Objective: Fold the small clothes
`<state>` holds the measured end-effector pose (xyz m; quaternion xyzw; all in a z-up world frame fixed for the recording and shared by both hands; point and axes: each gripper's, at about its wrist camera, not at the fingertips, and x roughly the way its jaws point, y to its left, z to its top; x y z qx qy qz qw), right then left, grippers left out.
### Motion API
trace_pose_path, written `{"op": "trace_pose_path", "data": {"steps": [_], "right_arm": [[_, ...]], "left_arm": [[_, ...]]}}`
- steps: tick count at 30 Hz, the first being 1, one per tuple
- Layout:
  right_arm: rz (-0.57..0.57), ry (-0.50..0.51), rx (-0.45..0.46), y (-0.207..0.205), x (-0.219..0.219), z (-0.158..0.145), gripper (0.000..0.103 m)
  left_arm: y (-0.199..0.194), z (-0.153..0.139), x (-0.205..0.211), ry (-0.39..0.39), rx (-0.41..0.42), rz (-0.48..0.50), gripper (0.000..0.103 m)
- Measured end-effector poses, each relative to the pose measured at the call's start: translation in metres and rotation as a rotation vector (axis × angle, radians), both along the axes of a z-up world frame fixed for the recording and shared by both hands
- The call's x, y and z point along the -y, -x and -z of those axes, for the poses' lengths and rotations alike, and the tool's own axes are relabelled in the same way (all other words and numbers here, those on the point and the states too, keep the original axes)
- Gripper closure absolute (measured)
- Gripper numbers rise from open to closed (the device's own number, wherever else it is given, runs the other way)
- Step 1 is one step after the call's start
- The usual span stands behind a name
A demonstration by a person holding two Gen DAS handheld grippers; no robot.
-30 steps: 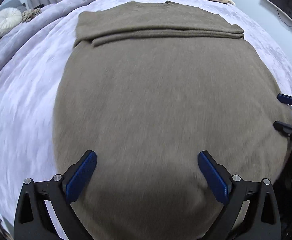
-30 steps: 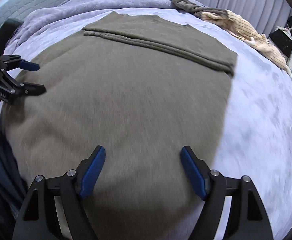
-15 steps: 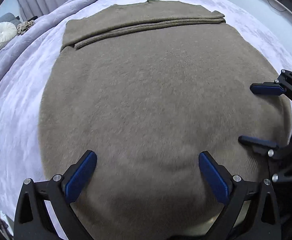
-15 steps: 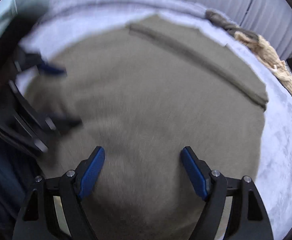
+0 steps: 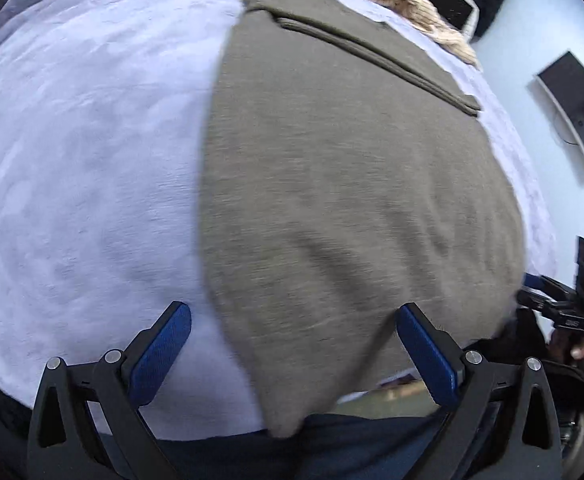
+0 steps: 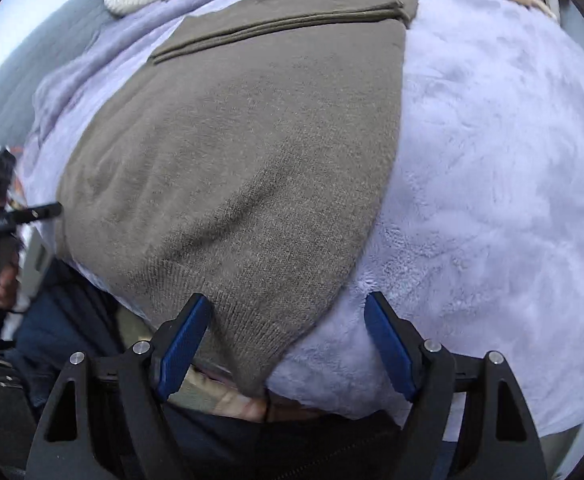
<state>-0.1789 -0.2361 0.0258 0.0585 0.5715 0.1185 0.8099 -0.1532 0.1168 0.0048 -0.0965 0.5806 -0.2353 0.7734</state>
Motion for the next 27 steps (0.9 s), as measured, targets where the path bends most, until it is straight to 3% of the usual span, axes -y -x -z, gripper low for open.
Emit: {"op": "trace_pose_path", "data": {"steps": [4, 7, 8, 9, 10, 11, 12, 13, 14, 16, 22, 25, 27], "right_arm": [[0.018, -0.133, -0.053, 0.004, 0.008, 0.004, 0.020], [0.046, -0.210, -0.055, 0.005, 0.008, 0.016, 0.023], [0.035, -0.209, -0.057, 0.009, 0.005, 0.016, 0.028], [0.012, -0.203, -0.053, 0.009, -0.001, 0.015, 0.033], [-0.012, -0.205, -0.047, 0.011, -0.004, 0.013, 0.055], [-0.028, -0.212, -0.051, 0.013, -0.008, 0.014, 0.077], [-0.037, -0.213, -0.059, 0.014, -0.010, 0.015, 0.083], [-0.044, -0.216, -0.062, 0.011, -0.013, 0.016, 0.091], [-0.047, -0.219, -0.055, 0.010, -0.015, 0.014, 0.092], [-0.055, -0.237, -0.015, 0.014, -0.014, 0.004, 0.093], [-0.020, -0.344, 0.215, 0.003, -0.003, -0.056, 0.094], [0.057, -0.357, 0.281, -0.019, 0.014, -0.065, 0.094], [0.121, -0.352, 0.257, -0.039, 0.021, -0.052, 0.093]], "left_arm": [[0.011, 0.000, 0.028, 0.020, 0.009, 0.080, 0.001], [0.008, -0.005, 0.033, 0.067, 0.013, 0.066, 0.002], [0.008, -0.009, 0.034, 0.090, 0.019, 0.060, 0.011], [0.006, -0.012, 0.037, 0.096, 0.024, 0.060, 0.029], [0.002, -0.014, 0.044, 0.092, 0.031, 0.066, 0.037], [0.002, -0.016, 0.046, 0.083, 0.036, 0.075, 0.053], [0.002, -0.017, 0.048, 0.079, 0.035, 0.082, 0.070], [0.004, -0.018, 0.045, 0.077, 0.033, 0.084, 0.078], [0.002, -0.018, 0.046, 0.078, 0.025, 0.085, 0.083], [0.003, -0.028, 0.047, 0.080, 0.042, 0.086, 0.087], [-0.009, -0.091, 0.051, 0.140, 0.232, 0.094, 0.088], [-0.038, -0.085, 0.058, 0.140, 0.225, 0.083, 0.088], [-0.054, -0.065, 0.065, 0.119, 0.168, 0.077, 0.088]]}}
